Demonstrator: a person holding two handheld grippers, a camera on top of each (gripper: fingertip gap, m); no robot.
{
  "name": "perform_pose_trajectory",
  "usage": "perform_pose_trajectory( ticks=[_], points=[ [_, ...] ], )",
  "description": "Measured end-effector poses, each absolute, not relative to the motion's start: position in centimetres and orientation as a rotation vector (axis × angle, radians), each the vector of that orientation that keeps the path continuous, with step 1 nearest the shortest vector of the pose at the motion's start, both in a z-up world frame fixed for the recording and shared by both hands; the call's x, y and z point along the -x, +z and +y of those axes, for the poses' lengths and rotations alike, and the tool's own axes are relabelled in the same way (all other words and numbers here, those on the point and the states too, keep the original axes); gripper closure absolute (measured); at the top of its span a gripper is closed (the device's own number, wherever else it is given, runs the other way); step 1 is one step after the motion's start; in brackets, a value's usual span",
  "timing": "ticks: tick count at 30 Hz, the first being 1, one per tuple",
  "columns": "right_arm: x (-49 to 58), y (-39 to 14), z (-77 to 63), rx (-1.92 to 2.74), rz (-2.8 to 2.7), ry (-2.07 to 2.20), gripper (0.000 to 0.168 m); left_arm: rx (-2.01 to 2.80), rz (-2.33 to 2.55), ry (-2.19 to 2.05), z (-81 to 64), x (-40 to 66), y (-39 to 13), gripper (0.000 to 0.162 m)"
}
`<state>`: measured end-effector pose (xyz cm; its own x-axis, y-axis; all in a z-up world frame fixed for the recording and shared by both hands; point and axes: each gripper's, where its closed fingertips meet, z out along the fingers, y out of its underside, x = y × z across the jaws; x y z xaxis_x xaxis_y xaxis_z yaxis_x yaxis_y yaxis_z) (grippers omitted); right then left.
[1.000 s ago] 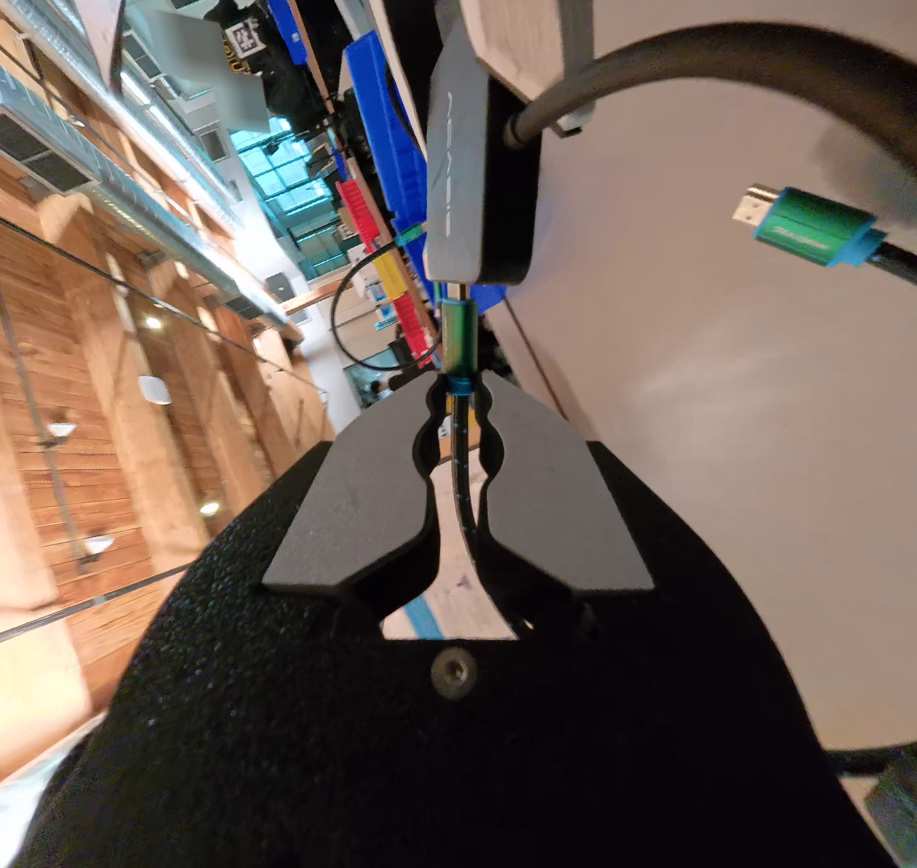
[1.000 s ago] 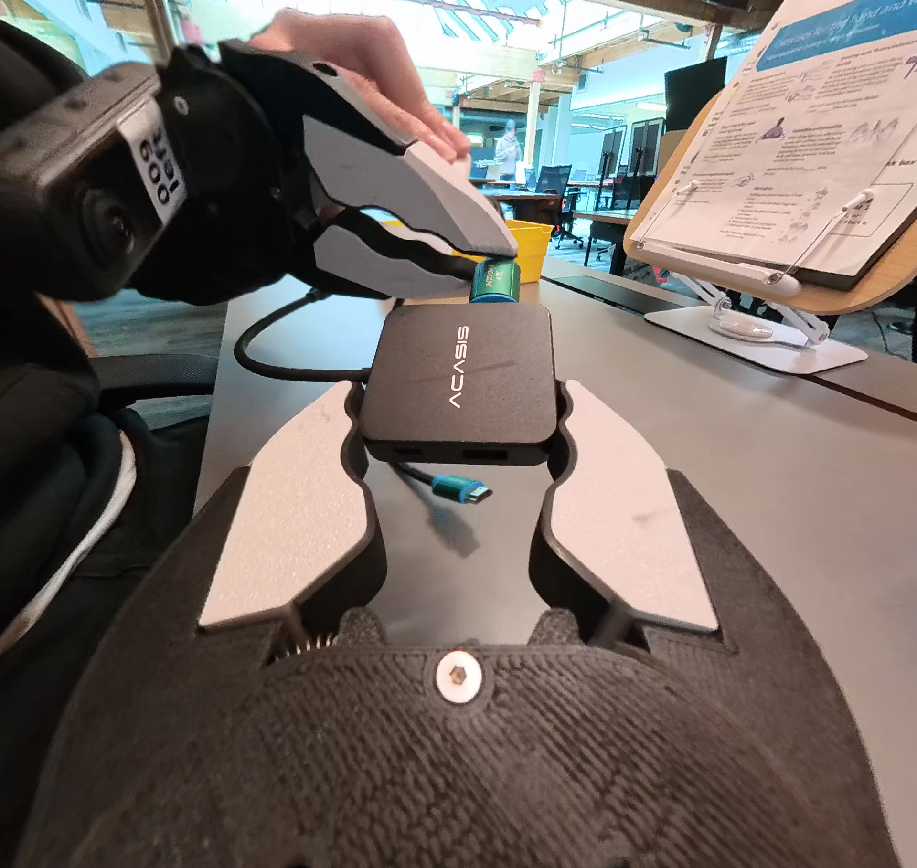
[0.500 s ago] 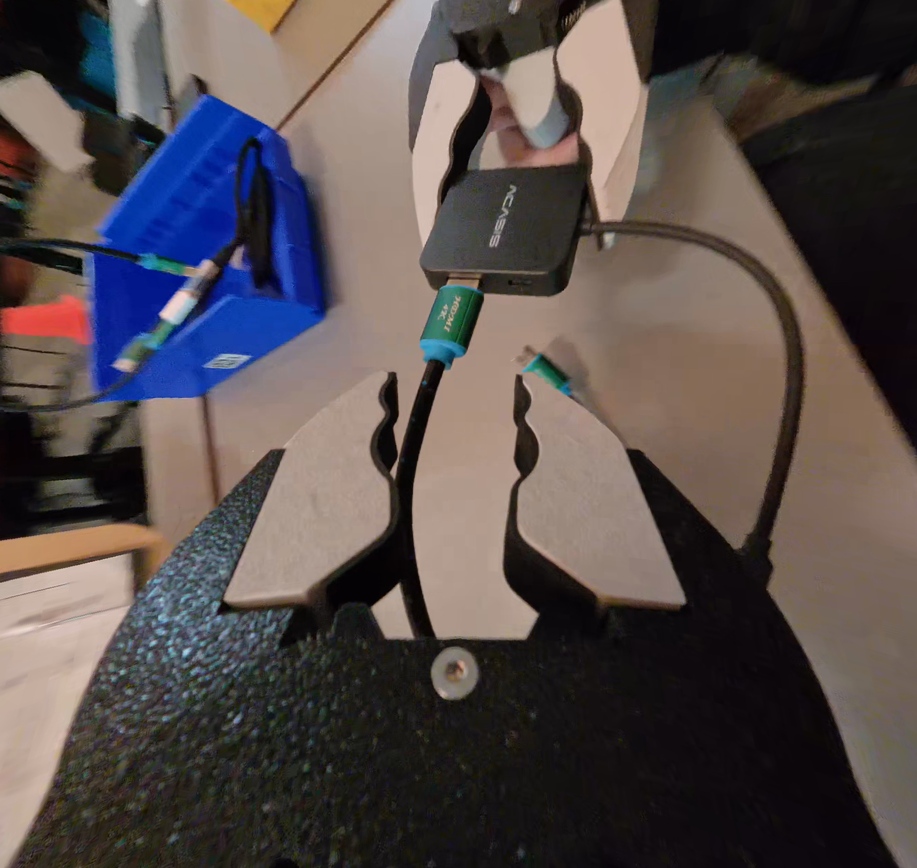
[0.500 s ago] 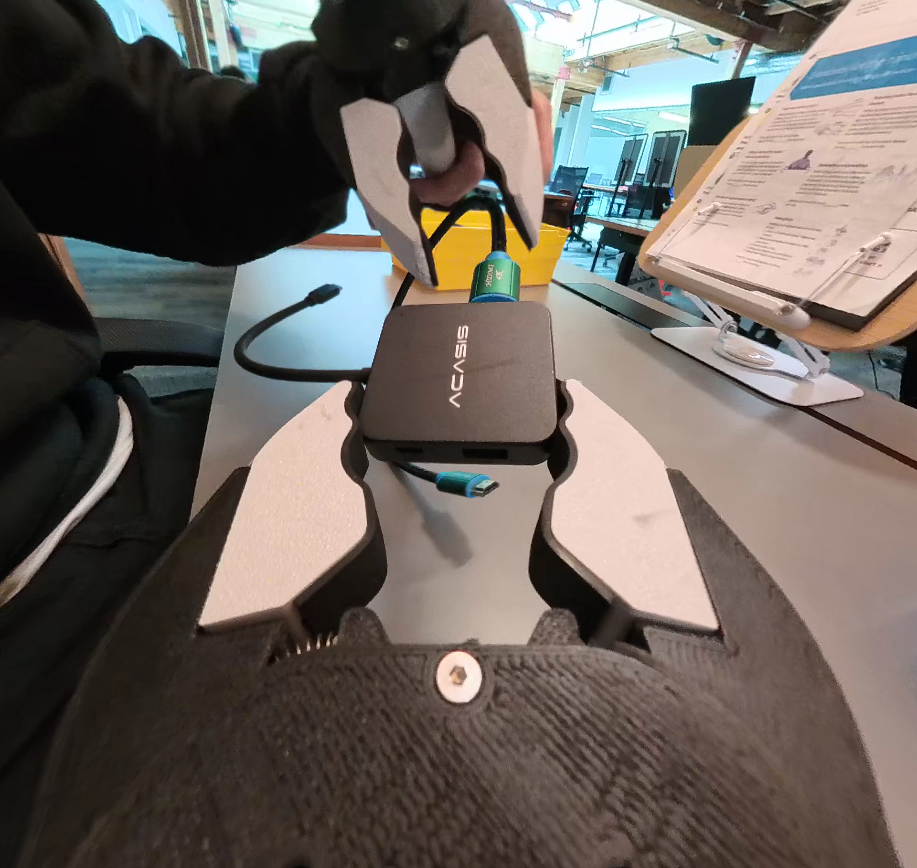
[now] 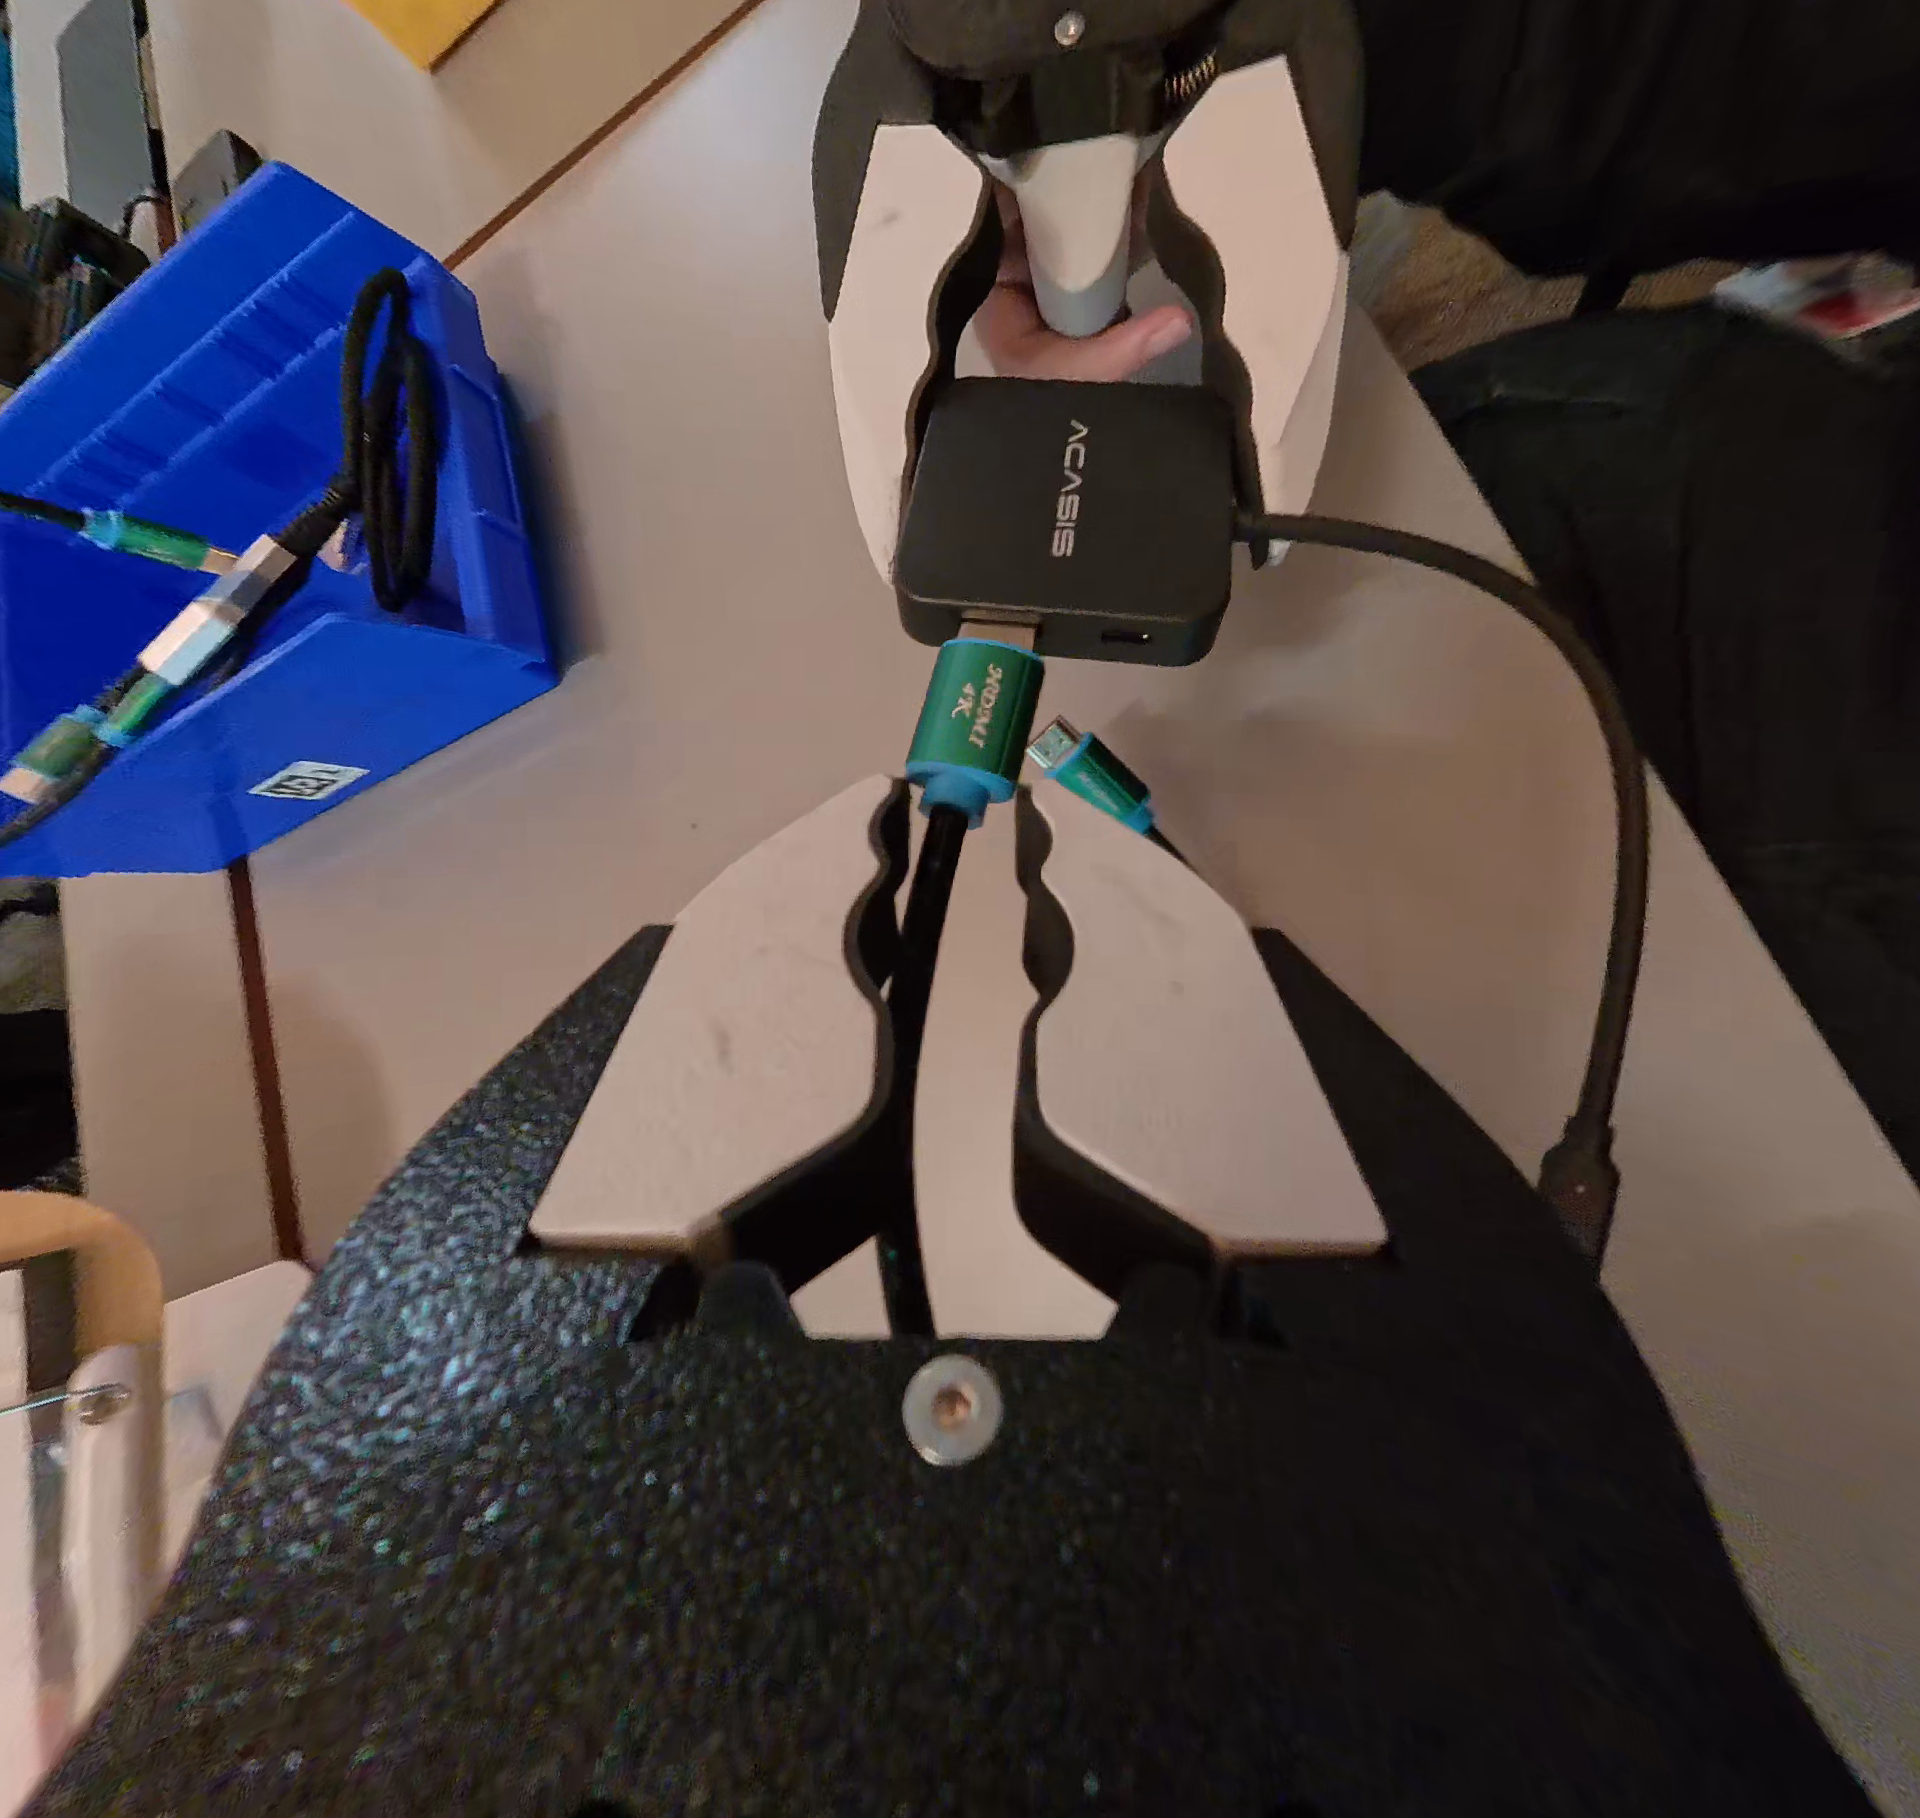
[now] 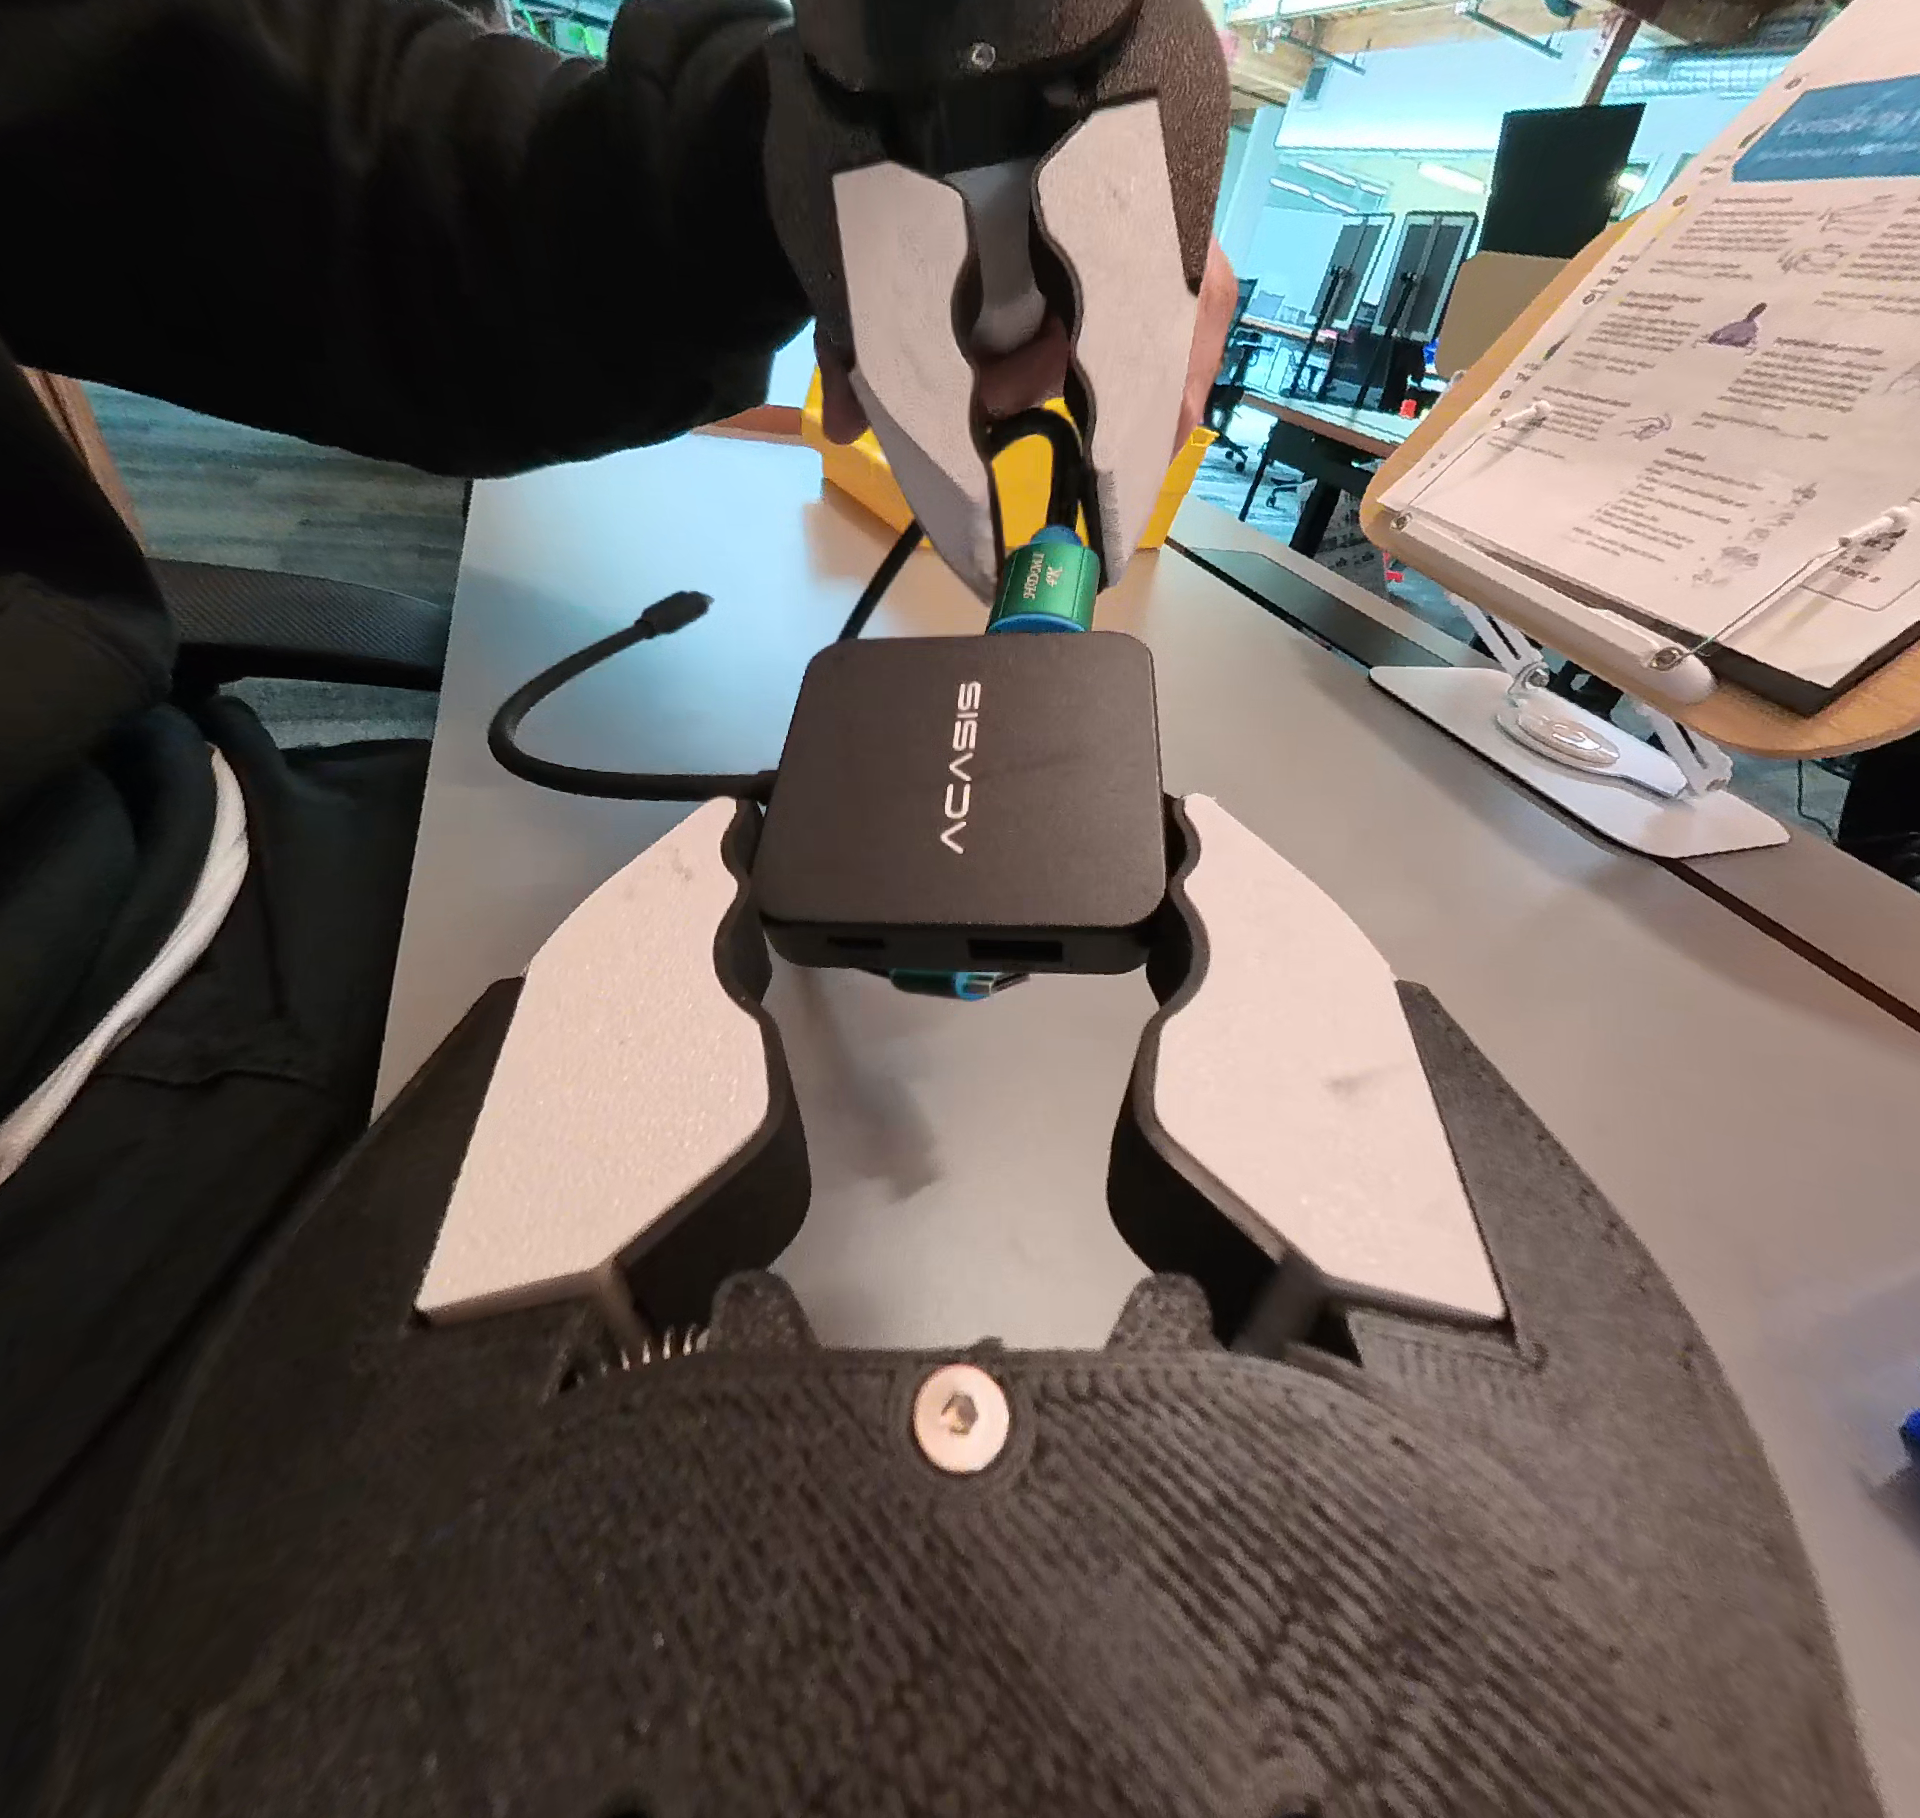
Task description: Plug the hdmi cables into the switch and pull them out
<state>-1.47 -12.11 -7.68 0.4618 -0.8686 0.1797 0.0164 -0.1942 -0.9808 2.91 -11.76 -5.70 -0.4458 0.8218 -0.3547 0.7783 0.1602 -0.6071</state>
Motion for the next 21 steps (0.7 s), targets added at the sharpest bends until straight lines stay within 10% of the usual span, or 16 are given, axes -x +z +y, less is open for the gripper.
perform_pose_trajectory(
  ticks=[21],
  points=[
    [1.45,-8.04,-11.57,1.588,0.762,-0.939,0.095,1.675,-2.373,1.052,-11.63,-2.37,-6.37,0.143]
  ],
)
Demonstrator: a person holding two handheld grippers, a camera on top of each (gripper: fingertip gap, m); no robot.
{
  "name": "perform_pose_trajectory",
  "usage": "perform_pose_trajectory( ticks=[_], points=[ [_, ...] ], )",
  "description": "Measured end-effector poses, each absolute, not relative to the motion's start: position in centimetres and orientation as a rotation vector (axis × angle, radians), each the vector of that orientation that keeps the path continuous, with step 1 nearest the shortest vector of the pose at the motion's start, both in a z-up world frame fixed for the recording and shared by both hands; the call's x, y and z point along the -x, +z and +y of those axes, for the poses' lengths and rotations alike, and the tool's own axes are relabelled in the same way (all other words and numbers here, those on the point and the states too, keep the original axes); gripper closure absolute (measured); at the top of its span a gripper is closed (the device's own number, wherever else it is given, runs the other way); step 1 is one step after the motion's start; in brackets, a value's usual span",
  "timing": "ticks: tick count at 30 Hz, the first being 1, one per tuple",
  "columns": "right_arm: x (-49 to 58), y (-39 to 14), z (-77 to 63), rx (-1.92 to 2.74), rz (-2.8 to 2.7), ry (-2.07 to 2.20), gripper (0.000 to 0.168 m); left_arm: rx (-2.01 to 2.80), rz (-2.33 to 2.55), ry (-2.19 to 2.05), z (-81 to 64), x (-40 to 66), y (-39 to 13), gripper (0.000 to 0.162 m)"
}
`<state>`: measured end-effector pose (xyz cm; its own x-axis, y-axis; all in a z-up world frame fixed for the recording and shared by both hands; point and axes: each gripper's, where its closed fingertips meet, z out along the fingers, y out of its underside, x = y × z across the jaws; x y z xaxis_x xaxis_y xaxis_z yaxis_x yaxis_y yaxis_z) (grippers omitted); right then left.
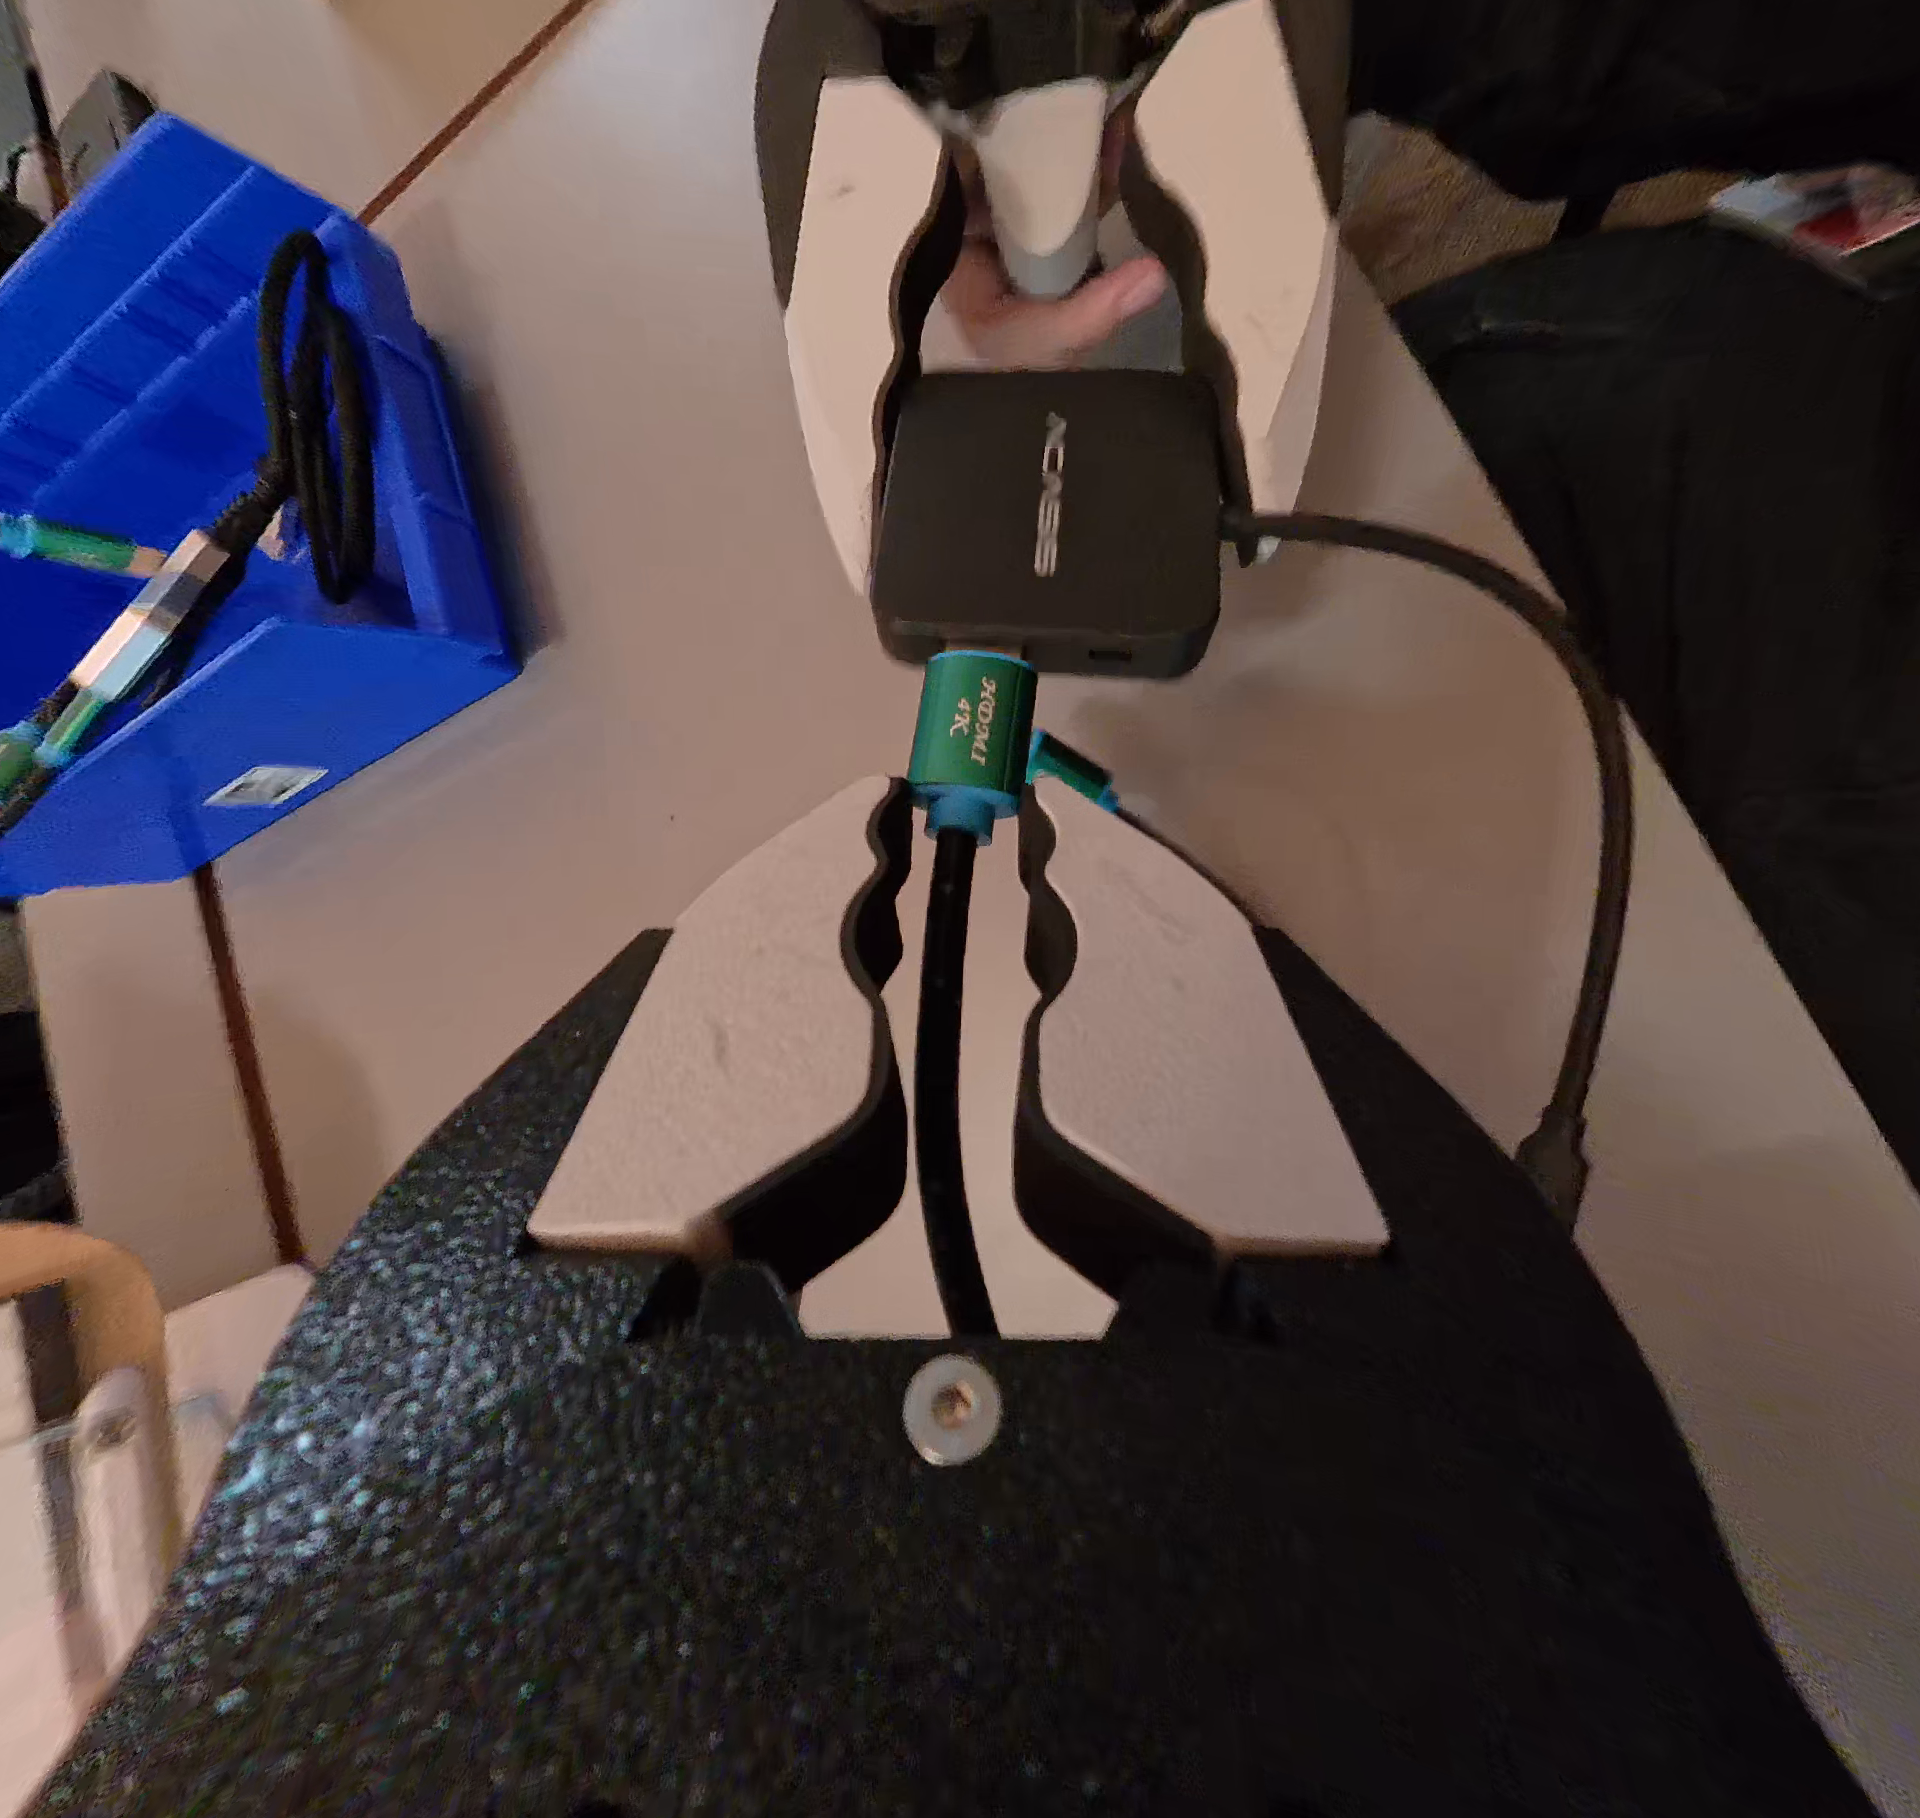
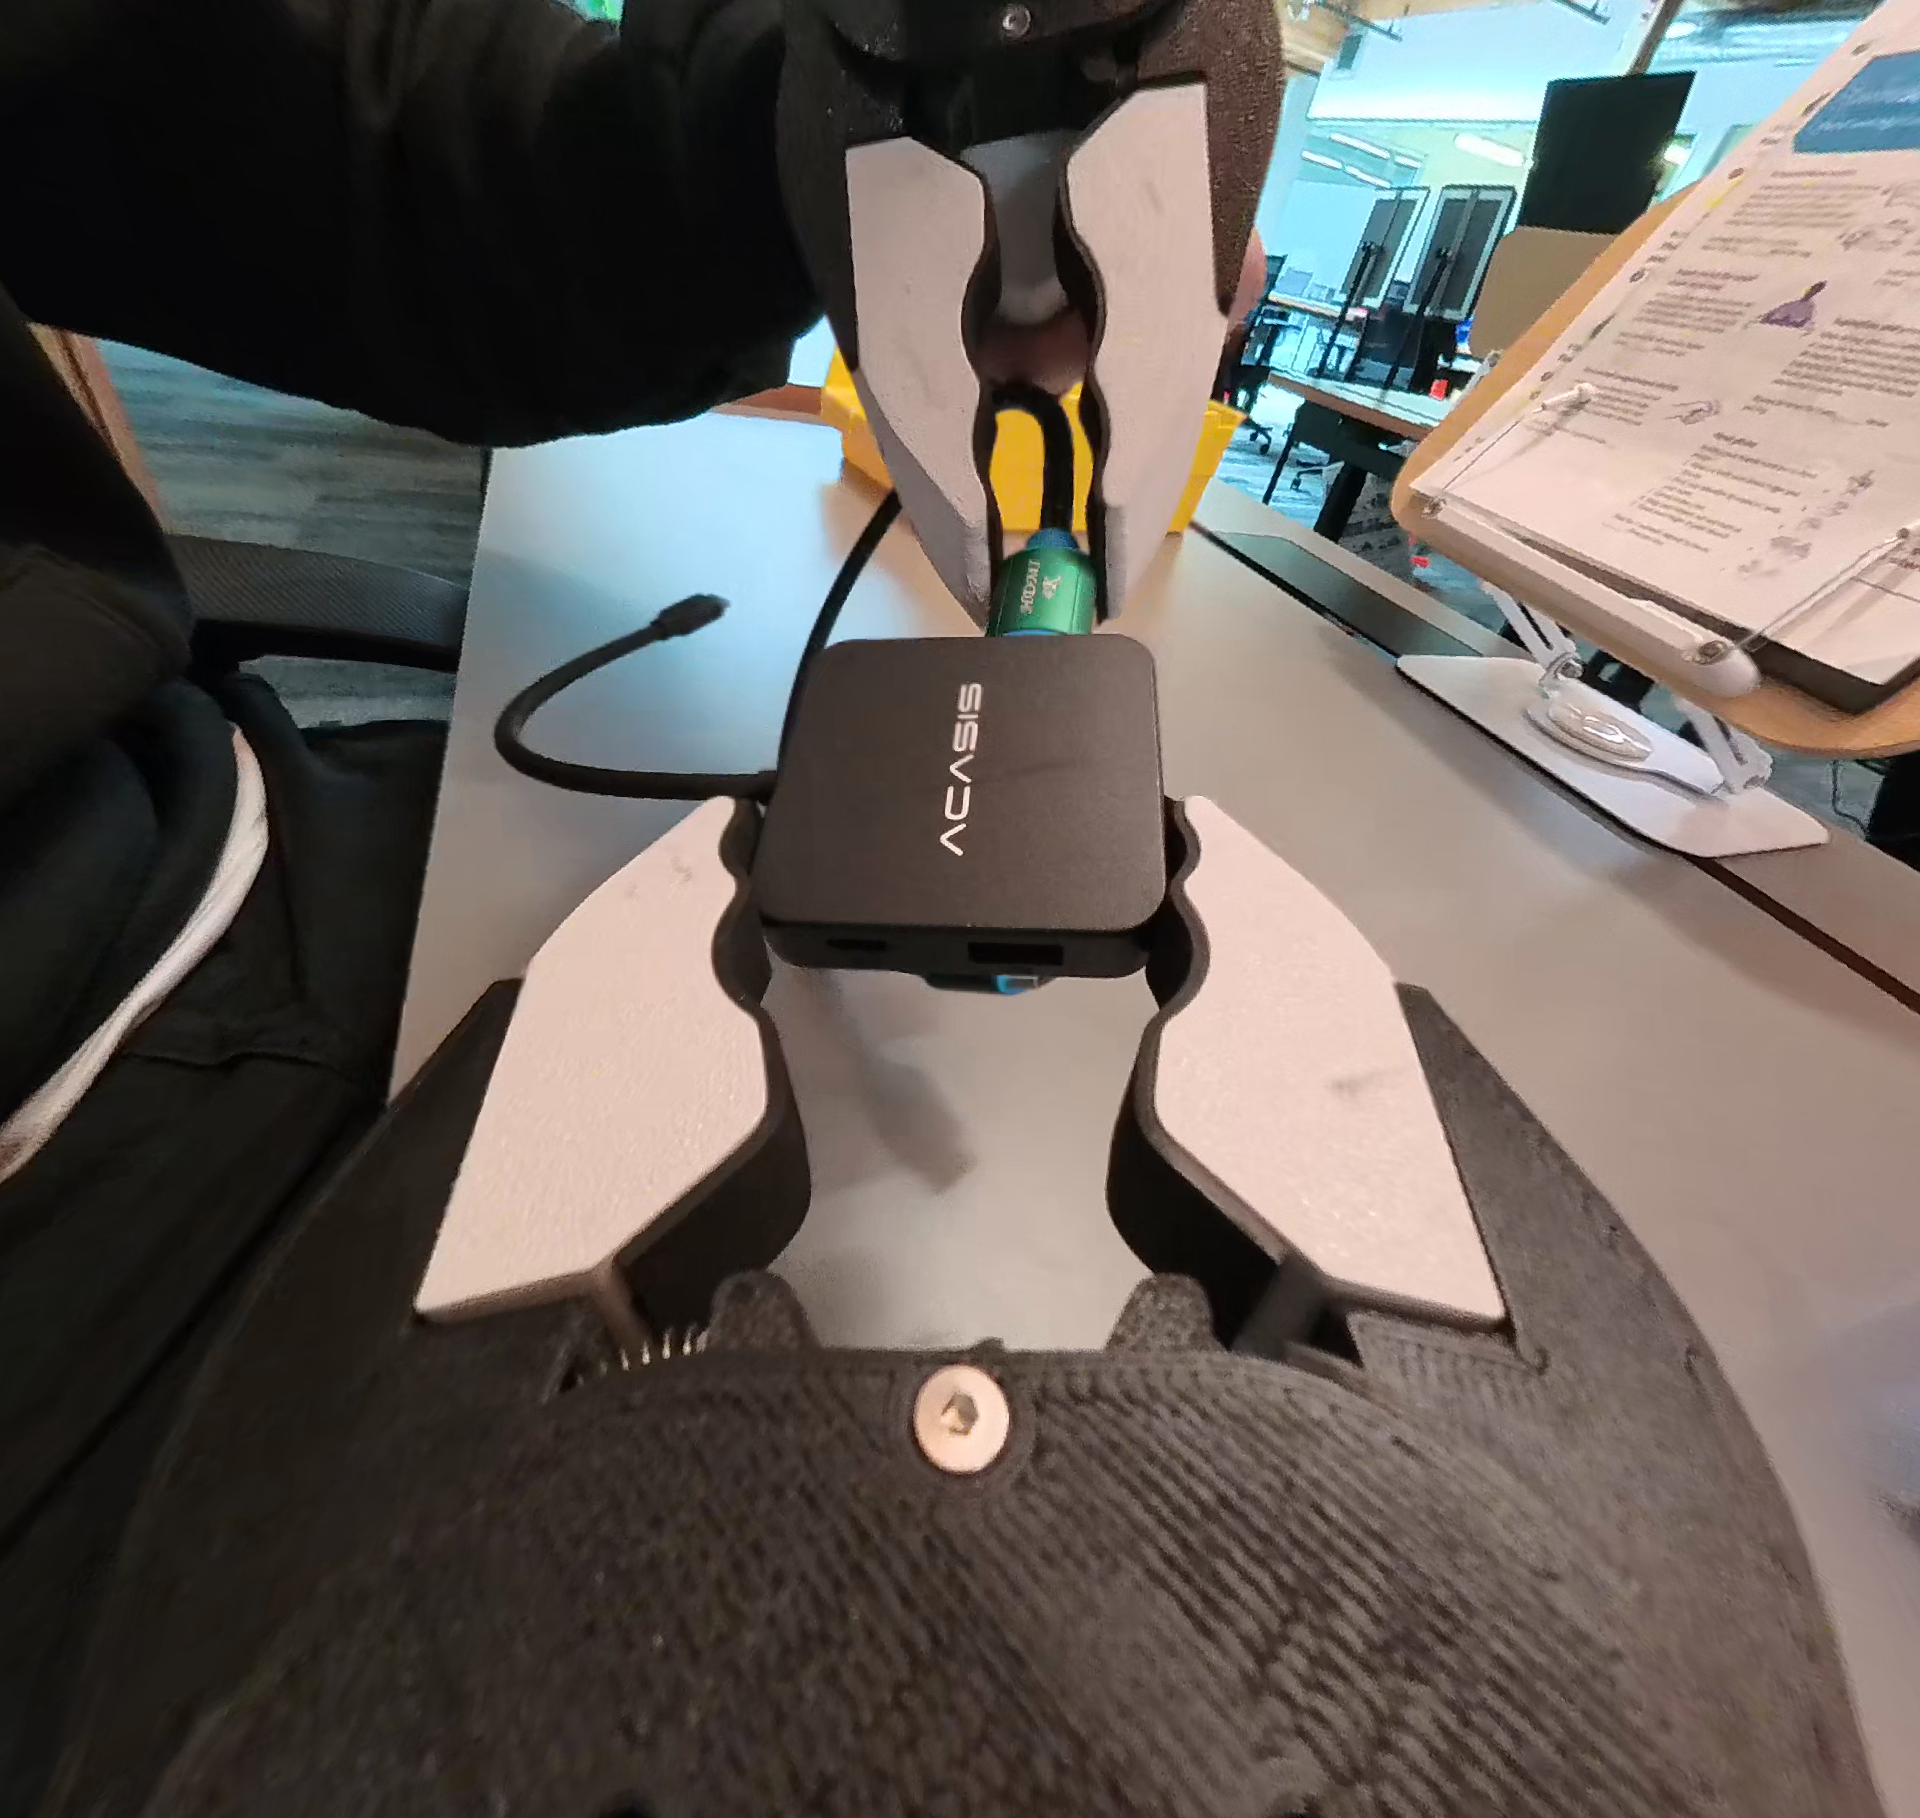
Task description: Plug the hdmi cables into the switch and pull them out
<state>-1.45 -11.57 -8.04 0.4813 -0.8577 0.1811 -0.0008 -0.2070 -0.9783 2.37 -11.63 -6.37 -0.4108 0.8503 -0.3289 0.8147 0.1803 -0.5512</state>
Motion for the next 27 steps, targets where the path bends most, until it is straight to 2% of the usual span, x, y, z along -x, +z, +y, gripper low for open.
perform_pose_trajectory(
  ticks=[6,11,17,27],
  points=[
    [0.3,-8.7,-11.9,1.604,0.811,-0.985,0.095,1.683,-2.471,1.033,-12.1,-3.6,-7.5,0.143],
    [0.4,-7.3,-12.2,1.506,0.765,-1.030,0.094,1.523,-2.455,1.196,-12.5,-3.0,-5.6,0.142],
    [0.4,-7.5,-12.9,1.537,0.806,-1.068,0.095,1.479,-2.554,1.294,-13.2,-3.1,-5.9,0.143],
    [0.1,-8.1,-12.6,1.546,0.795,-1.051,0.095,1.488,-2.504,1.230,-12.8,-3.2,-6.4,0.142]
  ],
)
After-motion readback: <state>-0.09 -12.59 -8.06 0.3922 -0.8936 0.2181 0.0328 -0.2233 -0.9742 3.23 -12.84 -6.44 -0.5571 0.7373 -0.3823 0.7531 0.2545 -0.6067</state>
